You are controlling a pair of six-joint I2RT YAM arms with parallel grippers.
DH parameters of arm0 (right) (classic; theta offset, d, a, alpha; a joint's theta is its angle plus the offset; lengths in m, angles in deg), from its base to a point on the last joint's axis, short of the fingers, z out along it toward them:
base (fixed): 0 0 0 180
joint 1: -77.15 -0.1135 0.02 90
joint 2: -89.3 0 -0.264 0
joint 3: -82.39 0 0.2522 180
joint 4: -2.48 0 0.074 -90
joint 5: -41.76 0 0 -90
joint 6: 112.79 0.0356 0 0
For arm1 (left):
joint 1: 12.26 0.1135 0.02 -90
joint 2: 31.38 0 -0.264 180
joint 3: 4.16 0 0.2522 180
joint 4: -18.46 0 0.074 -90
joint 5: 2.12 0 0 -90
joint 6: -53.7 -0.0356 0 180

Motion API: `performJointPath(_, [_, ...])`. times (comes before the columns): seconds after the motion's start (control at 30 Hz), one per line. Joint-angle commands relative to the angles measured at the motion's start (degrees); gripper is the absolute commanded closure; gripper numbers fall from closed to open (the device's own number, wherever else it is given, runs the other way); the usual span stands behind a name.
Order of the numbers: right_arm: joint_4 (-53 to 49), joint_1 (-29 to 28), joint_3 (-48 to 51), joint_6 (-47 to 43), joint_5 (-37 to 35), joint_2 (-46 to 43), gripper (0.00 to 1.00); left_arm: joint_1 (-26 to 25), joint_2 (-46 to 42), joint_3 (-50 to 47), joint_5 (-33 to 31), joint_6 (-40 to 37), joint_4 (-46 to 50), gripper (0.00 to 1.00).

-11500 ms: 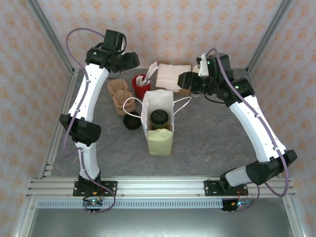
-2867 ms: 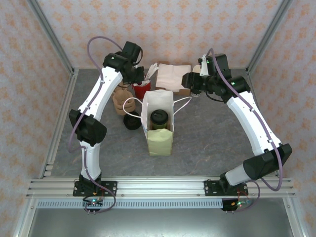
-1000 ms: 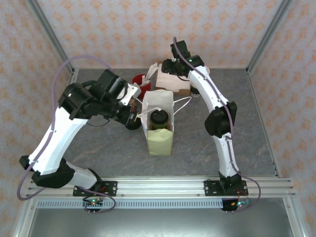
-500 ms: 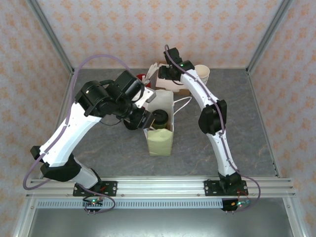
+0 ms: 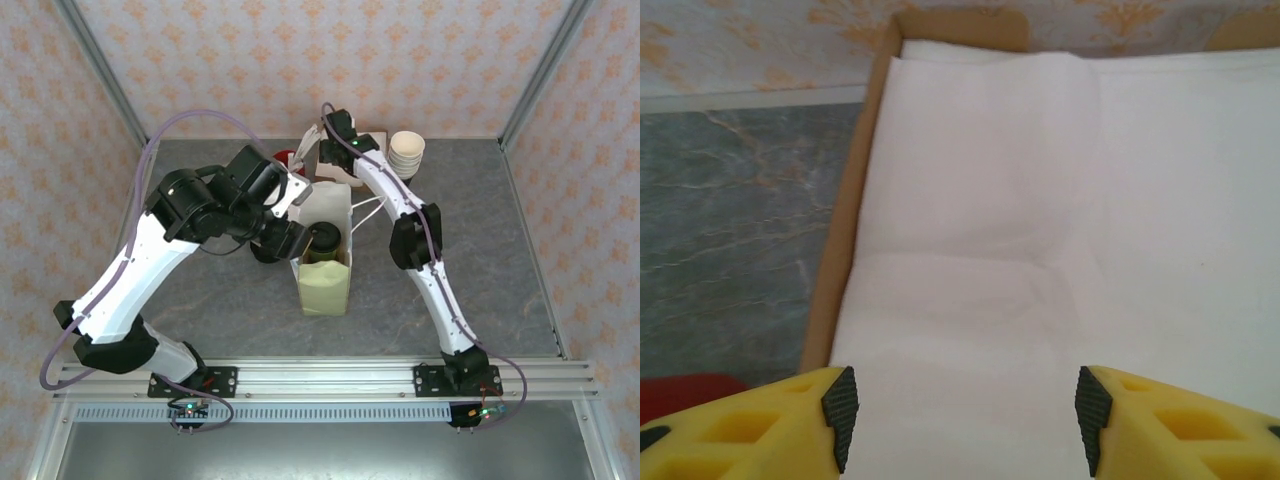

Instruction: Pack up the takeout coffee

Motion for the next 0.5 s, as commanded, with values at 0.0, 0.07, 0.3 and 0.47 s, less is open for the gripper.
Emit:
performJointPath(0.0, [2.2,0.1,-1.7,-1.7,-3.7,2.8,0.38,0.1,-2.0,-2.1,-1.2,-0.1,-4.4,0.41])
performJointPath(0.07, [2.9,0.1,-1.8,-2.2,-4.9,3.4,0.38,0.1,-1.8,-2.8,-0.6,0.6,-5.2,0.41])
performJointPath(0.3, [4.3,0.2,-1.6,-3.3,-8.7,3.6,0.36,0.1,-2.2,-4.2,-1.1,1.5,-6.6,0.40])
performJointPath(0.47, [4.6,0.6,-1.3,-3.1,-9.9,3.6,0.32,0.1,-2.9,-4.4,-1.9,1.8,-6.6,0.39])
